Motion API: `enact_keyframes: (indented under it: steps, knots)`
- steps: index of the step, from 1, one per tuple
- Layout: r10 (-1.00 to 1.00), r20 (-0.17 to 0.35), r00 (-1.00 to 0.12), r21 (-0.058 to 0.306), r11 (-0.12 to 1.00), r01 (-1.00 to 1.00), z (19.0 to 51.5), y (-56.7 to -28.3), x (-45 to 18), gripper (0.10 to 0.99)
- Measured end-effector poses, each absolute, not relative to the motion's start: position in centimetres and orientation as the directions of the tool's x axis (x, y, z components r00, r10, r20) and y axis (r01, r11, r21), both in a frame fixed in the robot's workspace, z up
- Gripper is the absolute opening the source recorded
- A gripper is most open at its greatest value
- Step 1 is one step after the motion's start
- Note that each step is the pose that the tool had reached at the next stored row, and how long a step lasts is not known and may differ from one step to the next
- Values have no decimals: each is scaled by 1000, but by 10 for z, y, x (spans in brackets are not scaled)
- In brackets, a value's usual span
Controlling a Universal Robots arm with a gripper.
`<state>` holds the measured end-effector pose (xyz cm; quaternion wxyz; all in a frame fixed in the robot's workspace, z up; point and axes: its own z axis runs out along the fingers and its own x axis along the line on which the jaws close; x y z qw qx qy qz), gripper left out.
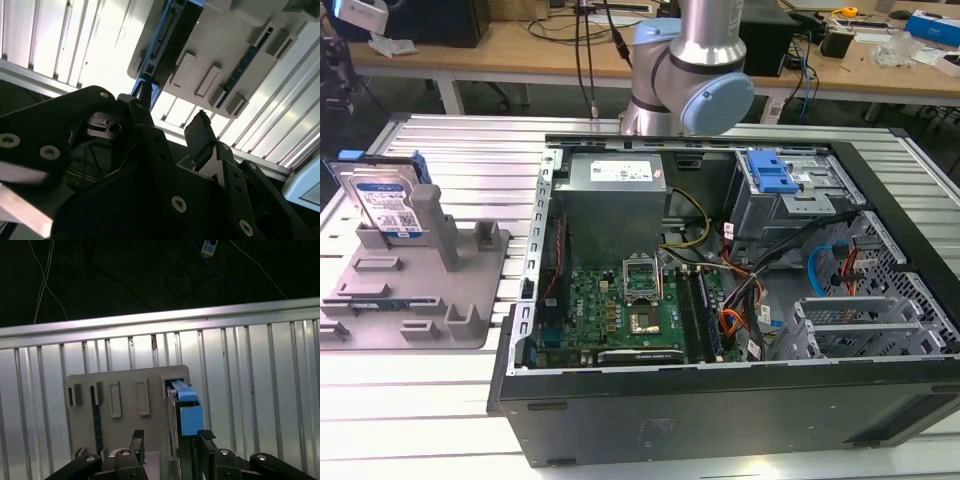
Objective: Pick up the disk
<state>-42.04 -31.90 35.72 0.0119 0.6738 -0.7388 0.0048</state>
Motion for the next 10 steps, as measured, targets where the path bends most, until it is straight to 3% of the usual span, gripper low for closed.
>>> enact_keyframes:
  steps: [3,10]
  knots:
    - [-996,25,-88,9,89,-996,357,-304,-422,541]
    - [-996,26,-87,9,87,-996,357,-303,-425,541]
